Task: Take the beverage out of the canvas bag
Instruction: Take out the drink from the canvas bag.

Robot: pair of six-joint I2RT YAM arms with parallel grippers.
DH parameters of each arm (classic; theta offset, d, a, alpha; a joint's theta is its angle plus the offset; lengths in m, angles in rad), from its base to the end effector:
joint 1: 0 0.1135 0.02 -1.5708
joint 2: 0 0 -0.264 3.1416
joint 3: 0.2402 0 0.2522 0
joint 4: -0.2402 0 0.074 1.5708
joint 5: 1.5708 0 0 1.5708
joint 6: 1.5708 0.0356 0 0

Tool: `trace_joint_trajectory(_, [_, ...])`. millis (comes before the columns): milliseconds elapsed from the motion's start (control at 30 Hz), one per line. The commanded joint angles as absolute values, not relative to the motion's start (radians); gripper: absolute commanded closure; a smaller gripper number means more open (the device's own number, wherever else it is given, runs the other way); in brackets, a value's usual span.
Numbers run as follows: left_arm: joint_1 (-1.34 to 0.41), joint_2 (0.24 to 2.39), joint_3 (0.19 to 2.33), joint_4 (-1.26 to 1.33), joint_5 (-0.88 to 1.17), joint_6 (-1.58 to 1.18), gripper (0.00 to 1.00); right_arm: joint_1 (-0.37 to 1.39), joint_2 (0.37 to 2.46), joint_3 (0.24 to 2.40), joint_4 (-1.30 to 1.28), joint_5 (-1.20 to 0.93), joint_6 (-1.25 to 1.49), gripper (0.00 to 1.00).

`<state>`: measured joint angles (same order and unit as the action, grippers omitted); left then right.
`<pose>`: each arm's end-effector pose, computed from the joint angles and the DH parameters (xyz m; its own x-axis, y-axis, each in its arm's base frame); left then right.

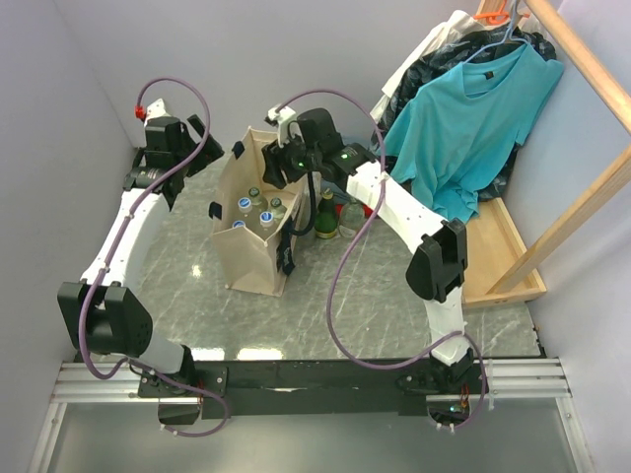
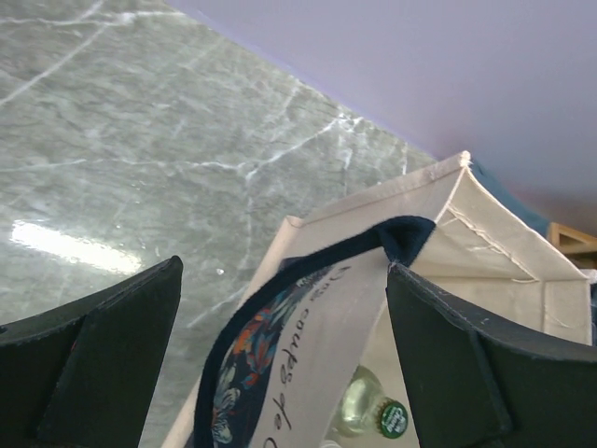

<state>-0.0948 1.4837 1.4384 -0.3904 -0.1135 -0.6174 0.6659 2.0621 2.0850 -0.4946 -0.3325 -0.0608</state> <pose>0.3425 -0.0285 0.3792 -0.3379 -0.5457 -0.7669 -0.2499 0.8376 -0.4859 0.3734 0.3081 0.3629 -0.3073 -0.3144 -0.8982 -0.8328 0.5456 0.0939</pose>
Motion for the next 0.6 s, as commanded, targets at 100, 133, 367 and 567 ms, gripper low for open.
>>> trace_joint_trajectory(100, [-0.097, 1.460, 1.439, -0.394, -0.178, -0.584, 0.04, 0.689, 2.101, 2.155, -0.543, -0.419, -0.080, 0.37])
trace_joint_trajectory(133, [-0.097, 1.463, 1.439, -0.396, -0.181, -0.586, 0.04, 0.689, 2.118, 2.166, -0.563, -0.428, -0.089, 0.37])
trace_joint_trajectory(367, [-0.095, 1.470, 1.437, -0.394, -0.178, -0.591, 0.04, 0.690, 2.204, 2.256, -0.601, -0.442, -0.101, 0.37])
trace_joint_trajectory(567, [-0.095, 1.473, 1.425, -0.387, -0.187, -0.584, 0.04, 0.687, 2.258, 2.306, -0.604, -0.443, -0.091, 0.38])
